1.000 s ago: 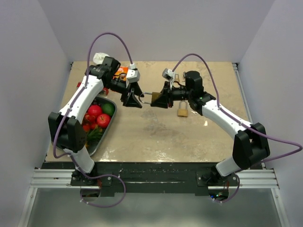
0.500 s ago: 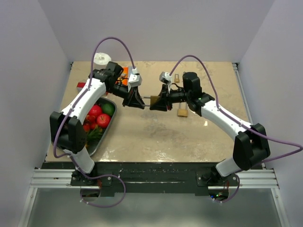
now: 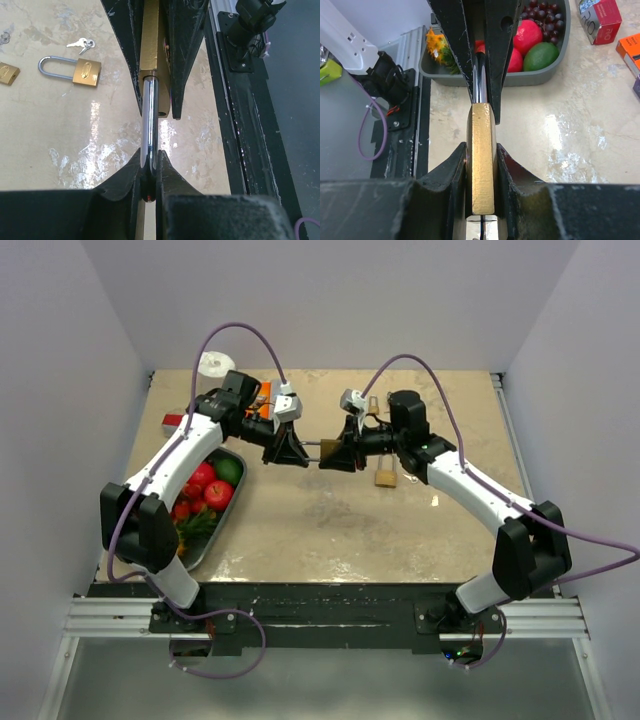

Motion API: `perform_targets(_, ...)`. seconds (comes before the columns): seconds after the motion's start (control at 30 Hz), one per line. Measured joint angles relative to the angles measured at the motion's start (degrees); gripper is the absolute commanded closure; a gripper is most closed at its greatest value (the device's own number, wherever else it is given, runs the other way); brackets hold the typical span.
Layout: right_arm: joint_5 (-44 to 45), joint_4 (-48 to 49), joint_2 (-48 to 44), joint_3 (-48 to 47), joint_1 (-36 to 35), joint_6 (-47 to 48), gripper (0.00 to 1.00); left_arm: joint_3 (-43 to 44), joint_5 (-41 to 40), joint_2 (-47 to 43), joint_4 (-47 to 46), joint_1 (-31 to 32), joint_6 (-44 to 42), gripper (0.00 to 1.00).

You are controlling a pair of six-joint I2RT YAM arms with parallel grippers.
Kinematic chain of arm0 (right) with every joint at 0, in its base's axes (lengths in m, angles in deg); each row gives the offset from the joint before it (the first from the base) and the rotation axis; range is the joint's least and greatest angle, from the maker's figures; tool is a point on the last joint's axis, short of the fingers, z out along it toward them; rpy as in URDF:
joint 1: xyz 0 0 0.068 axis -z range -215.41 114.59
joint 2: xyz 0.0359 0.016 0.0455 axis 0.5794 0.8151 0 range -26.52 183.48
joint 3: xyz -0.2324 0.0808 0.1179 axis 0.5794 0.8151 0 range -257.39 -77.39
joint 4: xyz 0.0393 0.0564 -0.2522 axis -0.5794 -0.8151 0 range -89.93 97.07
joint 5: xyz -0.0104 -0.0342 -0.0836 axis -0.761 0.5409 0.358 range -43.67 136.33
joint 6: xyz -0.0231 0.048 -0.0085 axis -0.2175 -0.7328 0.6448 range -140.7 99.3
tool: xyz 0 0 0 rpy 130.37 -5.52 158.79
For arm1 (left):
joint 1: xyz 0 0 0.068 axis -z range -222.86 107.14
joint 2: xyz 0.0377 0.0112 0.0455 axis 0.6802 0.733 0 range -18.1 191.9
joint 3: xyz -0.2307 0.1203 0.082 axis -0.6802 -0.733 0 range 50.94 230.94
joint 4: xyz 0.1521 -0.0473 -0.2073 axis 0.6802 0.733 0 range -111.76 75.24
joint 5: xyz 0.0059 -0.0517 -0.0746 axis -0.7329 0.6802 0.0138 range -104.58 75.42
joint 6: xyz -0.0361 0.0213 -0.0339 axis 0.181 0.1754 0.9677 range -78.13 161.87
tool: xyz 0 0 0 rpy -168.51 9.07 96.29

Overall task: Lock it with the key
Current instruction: Lock the lock.

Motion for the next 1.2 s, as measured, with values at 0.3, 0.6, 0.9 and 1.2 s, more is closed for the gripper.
perform_targets(0.3, -0.50, -0.81, 0.92, -1.36, 0.15, 5.84, 1.00, 0.00, 0.04, 0.00, -1.31, 0.24, 0.85, 1.00)
perform_targets(0.6, -2.21, -1.55, 2.10, -2.16, 0.02, 9.49, 1.00, 0.00, -1.27, 0.00, -2.12, 1.05, 1.57, 1.00)
perform_targets(0.9, -2.03, -1.29, 3.10, -2.91, 0.81, 9.68, 1.00, -5.97, -2.49, -1.38, -18.73, 2.45, 14.73, 1.00)
perform_targets(1.2, -2.36, -2.58, 2.95, -3.02, 1.77, 10.75, 0.93, -10.58, 0.11, -1.95, -29.77, 2.45, 21.86, 1.00)
